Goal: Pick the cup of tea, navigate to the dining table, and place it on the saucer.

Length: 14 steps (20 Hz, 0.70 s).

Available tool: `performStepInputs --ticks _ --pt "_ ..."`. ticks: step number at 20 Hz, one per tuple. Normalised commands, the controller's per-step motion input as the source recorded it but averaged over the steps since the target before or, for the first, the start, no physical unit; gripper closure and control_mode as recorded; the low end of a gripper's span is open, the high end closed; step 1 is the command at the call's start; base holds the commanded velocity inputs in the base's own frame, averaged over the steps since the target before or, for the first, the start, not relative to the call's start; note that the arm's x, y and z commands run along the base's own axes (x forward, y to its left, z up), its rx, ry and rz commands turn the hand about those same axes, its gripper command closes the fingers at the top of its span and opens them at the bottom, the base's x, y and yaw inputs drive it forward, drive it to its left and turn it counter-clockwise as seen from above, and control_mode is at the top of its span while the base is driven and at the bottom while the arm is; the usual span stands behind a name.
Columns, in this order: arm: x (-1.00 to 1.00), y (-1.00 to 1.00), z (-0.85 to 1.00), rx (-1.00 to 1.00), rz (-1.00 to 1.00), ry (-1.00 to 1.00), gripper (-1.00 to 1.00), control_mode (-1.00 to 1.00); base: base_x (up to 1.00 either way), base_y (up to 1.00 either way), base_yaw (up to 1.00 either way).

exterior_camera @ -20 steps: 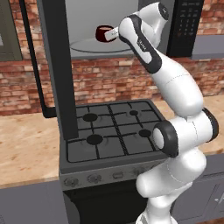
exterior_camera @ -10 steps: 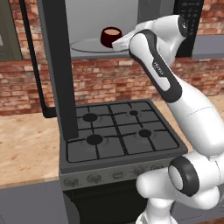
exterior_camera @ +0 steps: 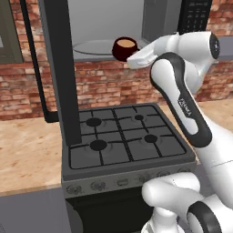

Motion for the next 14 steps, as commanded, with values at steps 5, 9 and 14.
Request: performStepInputs --ticks 5,9,14 --pt "-0.65 -0.21 0.00 0.00 0.00 0.09 1.00 -1.00 0.00 0.00 0.00" --pt "-0.62 -0.38 0.00 0.00 0.01 0.10 1.00 -1.00 0.00 0.00 0.00" --pt "-0.53 -0.37 0.00 0.00 0.02 0.15 1.00 -1.00 0.00 0.00 0.00"
